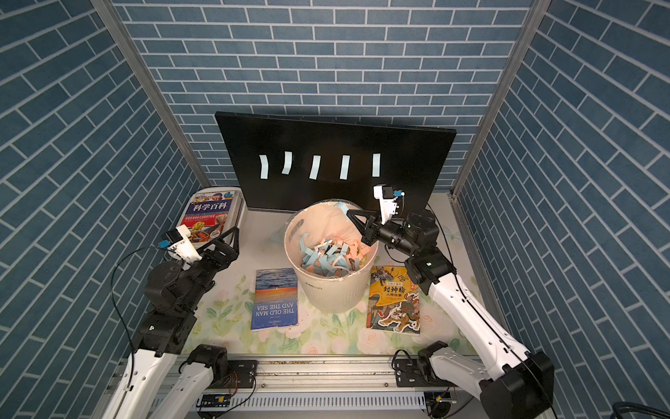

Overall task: Remove the sticky note from the monitor
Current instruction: Place the sticky note in the trash bin.

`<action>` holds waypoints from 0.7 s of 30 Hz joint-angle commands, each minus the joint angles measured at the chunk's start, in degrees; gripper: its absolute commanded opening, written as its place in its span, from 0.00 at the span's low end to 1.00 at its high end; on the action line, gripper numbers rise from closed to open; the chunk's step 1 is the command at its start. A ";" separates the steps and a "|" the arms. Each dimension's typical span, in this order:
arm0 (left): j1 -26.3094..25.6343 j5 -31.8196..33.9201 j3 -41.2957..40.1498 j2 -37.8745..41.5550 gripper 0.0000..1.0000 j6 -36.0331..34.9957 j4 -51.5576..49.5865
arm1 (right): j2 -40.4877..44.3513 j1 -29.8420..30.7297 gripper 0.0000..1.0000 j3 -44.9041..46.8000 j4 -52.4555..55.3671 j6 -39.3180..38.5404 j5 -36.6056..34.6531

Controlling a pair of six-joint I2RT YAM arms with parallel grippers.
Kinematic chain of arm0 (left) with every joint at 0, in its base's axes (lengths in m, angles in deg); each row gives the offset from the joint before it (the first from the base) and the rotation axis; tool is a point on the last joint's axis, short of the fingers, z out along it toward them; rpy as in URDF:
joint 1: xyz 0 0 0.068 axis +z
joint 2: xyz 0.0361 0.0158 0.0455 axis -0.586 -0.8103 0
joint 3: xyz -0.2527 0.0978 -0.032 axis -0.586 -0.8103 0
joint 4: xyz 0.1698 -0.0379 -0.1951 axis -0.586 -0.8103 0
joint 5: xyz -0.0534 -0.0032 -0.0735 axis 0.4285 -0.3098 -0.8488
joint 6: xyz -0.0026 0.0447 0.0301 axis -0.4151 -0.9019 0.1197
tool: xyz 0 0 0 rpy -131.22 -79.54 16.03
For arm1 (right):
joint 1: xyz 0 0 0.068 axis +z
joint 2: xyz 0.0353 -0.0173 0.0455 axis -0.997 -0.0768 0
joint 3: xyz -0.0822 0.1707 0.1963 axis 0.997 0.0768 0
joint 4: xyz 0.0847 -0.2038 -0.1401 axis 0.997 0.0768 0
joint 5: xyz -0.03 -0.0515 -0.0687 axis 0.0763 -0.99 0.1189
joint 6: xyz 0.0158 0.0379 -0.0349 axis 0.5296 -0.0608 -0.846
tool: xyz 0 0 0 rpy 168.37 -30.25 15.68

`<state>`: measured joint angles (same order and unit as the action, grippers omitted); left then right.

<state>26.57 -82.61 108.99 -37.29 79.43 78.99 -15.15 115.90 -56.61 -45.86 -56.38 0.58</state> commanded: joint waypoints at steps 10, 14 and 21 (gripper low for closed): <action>0.07 -0.93 1.12 -0.17 1.00 -0.23 0.55 | -10.37 15.63 0.00 -12.54 26.78 -22.02 -26.27; 0.07 -0.93 1.48 -0.23 1.00 -0.28 0.25 | -13.08 18.02 0.00 -14.64 29.37 -23.66 -31.38; 0.07 -0.70 2.05 -0.17 1.00 -0.60 -0.36 | -14.50 18.82 0.21 -16.12 29.97 -24.10 -32.14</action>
<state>26.57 -82.83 109.25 -37.51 79.41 78.68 -29.71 134.37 -70.77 -17.38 -78.82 -29.21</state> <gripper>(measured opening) 0.999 0.200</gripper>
